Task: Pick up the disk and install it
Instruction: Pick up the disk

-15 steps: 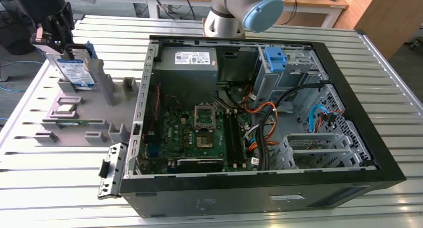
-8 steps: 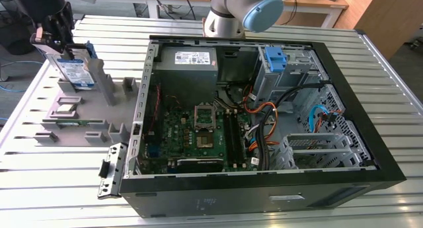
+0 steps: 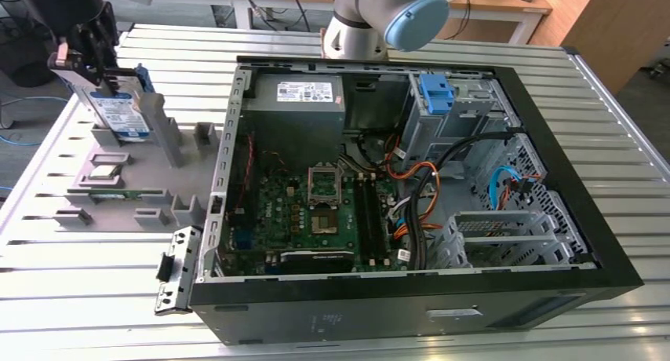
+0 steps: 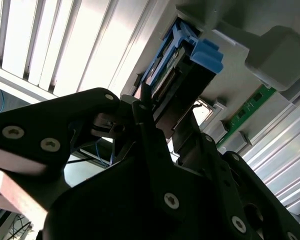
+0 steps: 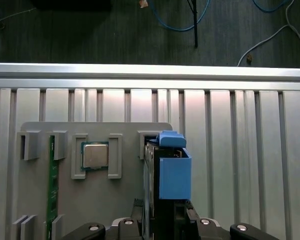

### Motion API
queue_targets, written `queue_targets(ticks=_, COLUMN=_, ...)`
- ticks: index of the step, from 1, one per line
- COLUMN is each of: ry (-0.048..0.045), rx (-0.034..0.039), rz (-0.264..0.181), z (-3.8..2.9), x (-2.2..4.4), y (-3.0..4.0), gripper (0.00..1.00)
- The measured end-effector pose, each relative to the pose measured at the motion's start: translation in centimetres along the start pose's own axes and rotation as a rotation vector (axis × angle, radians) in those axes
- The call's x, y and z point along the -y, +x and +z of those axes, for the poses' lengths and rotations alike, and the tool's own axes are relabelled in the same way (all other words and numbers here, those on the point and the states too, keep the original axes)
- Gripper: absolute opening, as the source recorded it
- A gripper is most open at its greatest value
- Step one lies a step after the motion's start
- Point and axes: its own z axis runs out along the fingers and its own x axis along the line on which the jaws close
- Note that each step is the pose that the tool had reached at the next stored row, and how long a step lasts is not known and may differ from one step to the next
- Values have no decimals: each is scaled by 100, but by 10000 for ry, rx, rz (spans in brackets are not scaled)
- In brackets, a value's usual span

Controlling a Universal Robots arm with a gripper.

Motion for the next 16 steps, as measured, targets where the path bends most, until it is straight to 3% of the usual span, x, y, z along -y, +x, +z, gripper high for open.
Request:
queue_targets(ticks=3, ry=26, rx=2, rz=-4, z=-5, x=-1, y=-1, gripper=42)
queue_targets(ticks=8, ry=28, rx=9, rz=-5, z=-87, x=-5, y=-9, gripper=42)
queue_targets(ticks=10, ry=96, rx=28, rz=-15, z=-87, x=-6, y=-8, gripper=42)
queue_targets(ticks=12, ry=247, rx=37, rz=-35, z=-85, x=-8, y=-9, gripper=42)
queue_targets(ticks=16, ry=288, rx=37, rz=-41, z=-85, x=-10, y=-8, gripper=42)
